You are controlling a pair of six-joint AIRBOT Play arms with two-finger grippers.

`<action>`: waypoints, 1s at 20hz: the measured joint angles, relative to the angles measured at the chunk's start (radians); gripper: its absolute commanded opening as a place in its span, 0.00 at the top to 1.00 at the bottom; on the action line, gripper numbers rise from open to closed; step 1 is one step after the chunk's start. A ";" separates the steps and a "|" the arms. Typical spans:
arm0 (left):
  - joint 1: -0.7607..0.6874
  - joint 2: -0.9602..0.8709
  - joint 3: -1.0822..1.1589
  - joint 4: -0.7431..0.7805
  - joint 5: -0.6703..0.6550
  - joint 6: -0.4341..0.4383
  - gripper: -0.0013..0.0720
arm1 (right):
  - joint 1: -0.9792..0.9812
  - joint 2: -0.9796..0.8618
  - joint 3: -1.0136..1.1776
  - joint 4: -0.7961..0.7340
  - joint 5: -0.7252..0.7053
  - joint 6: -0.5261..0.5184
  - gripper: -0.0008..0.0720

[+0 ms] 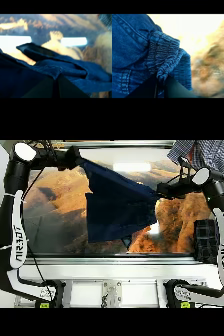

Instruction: Fold the clothes and pants, and hang the long-sleeved shirts on hangers.

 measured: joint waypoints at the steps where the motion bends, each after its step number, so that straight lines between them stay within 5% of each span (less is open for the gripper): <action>1: -0.010 0.031 -0.050 0.032 -0.006 -0.003 0.97 | -0.001 0.004 -0.009 -0.016 0.010 -0.018 0.93; 11: -0.193 0.317 -0.901 0.171 0.192 -0.026 0.97 | -0.004 0.014 -0.323 -0.073 -0.066 -0.084 0.93; 20: -0.259 0.286 -1.134 0.158 0.317 -0.107 0.97 | -0.003 -0.008 -0.534 -0.008 -0.243 -0.088 0.93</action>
